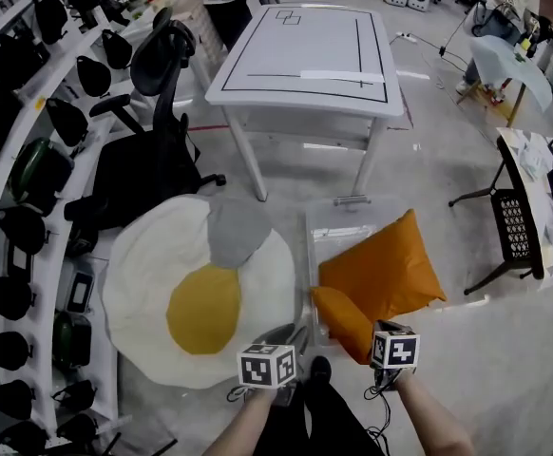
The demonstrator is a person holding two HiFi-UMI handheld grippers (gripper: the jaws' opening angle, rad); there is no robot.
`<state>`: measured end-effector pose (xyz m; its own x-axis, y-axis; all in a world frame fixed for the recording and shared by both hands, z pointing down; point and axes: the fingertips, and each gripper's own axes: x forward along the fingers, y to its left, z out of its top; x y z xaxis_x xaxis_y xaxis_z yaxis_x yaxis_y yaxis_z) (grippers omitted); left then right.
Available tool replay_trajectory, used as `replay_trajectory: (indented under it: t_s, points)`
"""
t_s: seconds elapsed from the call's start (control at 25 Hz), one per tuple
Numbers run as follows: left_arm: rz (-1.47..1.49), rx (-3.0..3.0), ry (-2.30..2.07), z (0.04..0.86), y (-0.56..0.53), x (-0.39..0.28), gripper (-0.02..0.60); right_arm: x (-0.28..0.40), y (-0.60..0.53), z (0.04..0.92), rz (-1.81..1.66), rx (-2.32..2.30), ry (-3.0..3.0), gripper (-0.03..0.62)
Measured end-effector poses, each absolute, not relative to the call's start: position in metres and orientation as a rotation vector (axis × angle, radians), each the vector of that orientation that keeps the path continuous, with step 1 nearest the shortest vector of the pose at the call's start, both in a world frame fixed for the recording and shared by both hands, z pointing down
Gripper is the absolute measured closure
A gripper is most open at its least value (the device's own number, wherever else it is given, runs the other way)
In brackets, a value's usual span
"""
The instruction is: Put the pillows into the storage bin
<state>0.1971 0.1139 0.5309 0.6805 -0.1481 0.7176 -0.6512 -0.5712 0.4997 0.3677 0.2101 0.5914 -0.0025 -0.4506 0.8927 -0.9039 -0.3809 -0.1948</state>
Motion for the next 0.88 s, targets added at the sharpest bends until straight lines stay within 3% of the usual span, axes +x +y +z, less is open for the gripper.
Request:
replay_trajectory:
  t_s: [0.52,0.88]
  points:
    - [0.817,2.189,-0.641,0.500,0.131,0.202,0.460,0.346,0.225,0.513,1.349,1.959,-1.615,0.594]
    - [0.826,2.266,-0.723,0.479,0.126,0.195,0.509,0.339,0.228,0.473,1.285,2.033,-1.724,0.594]
